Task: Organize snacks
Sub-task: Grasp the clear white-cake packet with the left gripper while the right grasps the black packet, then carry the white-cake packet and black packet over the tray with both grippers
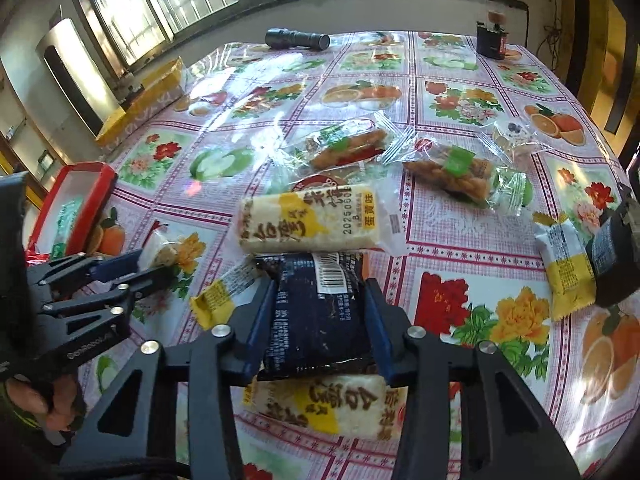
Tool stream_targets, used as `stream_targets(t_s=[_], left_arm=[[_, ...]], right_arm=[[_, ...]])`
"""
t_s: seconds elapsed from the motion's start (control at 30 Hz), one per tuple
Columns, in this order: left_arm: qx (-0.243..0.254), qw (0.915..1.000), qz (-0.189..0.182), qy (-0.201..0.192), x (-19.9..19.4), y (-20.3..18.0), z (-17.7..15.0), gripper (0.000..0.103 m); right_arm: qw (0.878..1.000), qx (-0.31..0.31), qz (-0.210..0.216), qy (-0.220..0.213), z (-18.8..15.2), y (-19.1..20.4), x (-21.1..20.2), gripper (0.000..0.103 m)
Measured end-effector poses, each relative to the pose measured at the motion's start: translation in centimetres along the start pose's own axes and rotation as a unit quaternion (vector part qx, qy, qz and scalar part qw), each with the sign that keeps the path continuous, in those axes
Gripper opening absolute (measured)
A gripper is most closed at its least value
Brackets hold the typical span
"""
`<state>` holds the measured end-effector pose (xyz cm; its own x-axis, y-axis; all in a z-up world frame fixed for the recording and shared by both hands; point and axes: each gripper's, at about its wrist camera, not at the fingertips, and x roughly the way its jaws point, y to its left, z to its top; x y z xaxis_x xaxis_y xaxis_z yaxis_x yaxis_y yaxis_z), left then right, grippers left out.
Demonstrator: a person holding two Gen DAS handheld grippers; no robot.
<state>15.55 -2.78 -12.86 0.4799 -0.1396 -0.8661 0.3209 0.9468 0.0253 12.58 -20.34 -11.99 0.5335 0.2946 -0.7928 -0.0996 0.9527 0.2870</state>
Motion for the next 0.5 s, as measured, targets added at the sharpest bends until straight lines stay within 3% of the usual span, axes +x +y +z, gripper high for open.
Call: stream_targets(t_s=[0.27,0.5], left_arm=[[-0.024,0.9991,-0.003,-0.034,-4.0,0.5,-1.0,0.031],[-0.044,0.9968,0.025,-0.062,-7.6,1.3,-2.5,0.031]], right_arm=[[0.996,0.05,0.061,-0.039,-2.0,-0.1,-4.8,0.044],[0.991,0.062,0.097,-0.07,-3.2,1.3,-8.1,0.044]])
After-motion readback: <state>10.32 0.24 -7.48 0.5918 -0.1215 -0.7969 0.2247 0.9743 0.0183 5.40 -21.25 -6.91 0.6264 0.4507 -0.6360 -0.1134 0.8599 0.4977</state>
